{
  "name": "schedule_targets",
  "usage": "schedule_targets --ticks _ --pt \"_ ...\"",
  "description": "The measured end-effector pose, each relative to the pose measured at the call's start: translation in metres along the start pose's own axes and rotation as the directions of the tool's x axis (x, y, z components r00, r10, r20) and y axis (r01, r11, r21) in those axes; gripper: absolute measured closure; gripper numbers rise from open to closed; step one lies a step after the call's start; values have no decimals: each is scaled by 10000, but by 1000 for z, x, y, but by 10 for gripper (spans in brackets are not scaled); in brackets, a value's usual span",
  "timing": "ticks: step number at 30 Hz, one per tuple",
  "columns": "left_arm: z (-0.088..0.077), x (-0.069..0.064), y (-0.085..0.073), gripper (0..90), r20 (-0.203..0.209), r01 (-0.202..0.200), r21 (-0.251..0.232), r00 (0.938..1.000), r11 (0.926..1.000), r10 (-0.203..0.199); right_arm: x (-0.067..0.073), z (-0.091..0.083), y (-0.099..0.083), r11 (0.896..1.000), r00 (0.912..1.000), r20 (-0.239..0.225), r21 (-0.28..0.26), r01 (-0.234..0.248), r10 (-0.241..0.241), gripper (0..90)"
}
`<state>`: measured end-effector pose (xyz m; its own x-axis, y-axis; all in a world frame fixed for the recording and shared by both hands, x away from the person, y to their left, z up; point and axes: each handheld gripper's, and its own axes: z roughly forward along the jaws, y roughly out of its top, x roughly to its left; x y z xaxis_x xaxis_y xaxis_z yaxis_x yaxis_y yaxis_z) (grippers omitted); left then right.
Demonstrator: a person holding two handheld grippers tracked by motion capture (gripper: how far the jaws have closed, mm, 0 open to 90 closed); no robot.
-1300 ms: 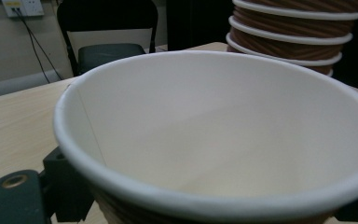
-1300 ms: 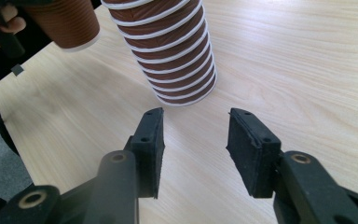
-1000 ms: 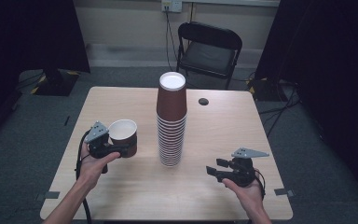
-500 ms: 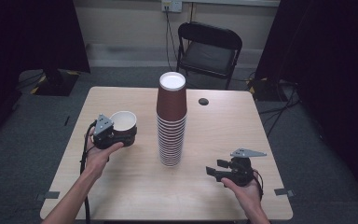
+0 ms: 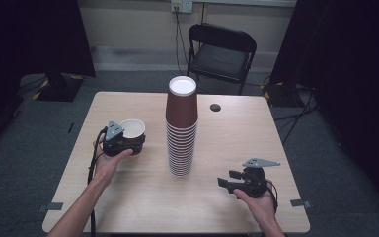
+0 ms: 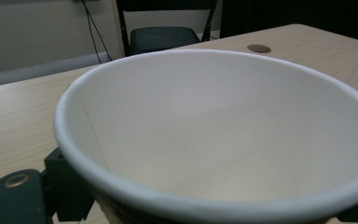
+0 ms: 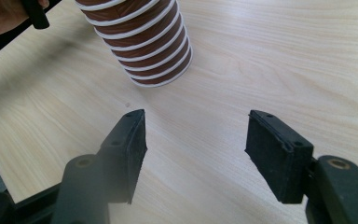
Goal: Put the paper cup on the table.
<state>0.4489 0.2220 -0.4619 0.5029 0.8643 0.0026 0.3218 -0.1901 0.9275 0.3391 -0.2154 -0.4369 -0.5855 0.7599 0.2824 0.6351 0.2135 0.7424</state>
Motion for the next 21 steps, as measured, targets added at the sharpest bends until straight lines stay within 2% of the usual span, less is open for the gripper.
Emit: schedule_targets --ticks 2,4,5,7,10,11,12,15,17,19,21 --pt "2 -1 -3 110 105 -216 283 9997 9994 214 1 1 0 10000 10000 -6 13 16 -16 379" --pt "3 -1 -6 110 252 -182 348 9995 9992 173 1 2 0 10000 10000 -41 21 24 -24 379" --pt "2 -2 -8 110 296 -158 130 9994 9998 154 1 2 0 10000 10000 -36 12 42 -42 379" --pt "1 -3 -10 110 325 -190 84 9993 9998 187 2 3 1 10000 10000 -66 19 55 -54 379" --pt "0 -2 -12 106 529 -224 277 9984 9994 209 2 3 0 10000 10000 -77 57 43 -43 378" --pt "-1 -2 -14 107 494 -359 342 9982 9988 342 3 3 0 10000 10000 -51 49 43 -43 377" --pt "-2 -2 -15 108 459 -360 230 9983 9991 349 3 3 0 10000 10000 -65 34 43 -42 377" --pt "-2 -2 -15 108 439 -267 282 9987 9992 254 2 3 0 10000 10000 -48 6 58 -58 376" --pt "-2 -3 -15 106 397 -429 416 9984 9982 412 2 3 0 10000 10000 -42 -6 52 -52 375" --pt "-1 -3 -16 105 493 -238 637 9986 9977 207 2 3 0 10000 10000 -70 -56 68 -69 374" --pt "1 -2 -20 121 610 -225 1031 9980 9944 163 2 2 0 10000 10000 -56 -31 2 -3 373"
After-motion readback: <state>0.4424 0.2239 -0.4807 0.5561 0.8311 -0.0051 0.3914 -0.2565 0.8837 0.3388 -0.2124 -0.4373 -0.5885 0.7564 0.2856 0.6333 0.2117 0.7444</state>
